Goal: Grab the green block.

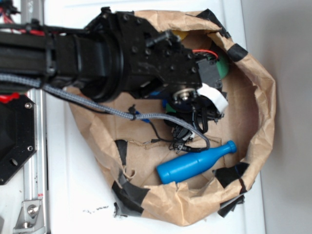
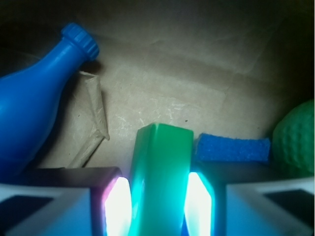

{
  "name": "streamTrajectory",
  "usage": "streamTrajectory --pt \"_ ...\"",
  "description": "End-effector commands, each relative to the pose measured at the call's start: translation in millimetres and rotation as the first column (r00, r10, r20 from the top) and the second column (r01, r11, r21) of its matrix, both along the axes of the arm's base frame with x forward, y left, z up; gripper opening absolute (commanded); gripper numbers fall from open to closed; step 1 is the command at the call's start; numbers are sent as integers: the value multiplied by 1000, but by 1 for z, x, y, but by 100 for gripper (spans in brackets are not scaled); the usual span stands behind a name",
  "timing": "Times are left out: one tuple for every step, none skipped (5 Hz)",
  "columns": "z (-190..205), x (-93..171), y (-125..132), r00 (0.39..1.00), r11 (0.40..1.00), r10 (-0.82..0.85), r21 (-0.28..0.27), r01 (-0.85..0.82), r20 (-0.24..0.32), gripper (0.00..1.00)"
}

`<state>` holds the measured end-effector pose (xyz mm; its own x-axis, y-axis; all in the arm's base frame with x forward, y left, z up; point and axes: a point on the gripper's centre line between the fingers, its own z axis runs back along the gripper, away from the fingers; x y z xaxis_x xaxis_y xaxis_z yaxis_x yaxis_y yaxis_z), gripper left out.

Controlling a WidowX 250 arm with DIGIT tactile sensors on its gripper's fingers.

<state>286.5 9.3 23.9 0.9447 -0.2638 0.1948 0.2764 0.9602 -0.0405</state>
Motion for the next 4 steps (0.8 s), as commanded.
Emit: streamTrajectory --pt "85 -12 10 999 998 48 -39 -48 -13 0" --pt "134 -22 19 992 988 122 -89 -124 -22 0" --pt "169 -24 13 986 984 161 -87 -157 43 0" --pt "167 -32 13 982 980 189 -61 -187 29 0"
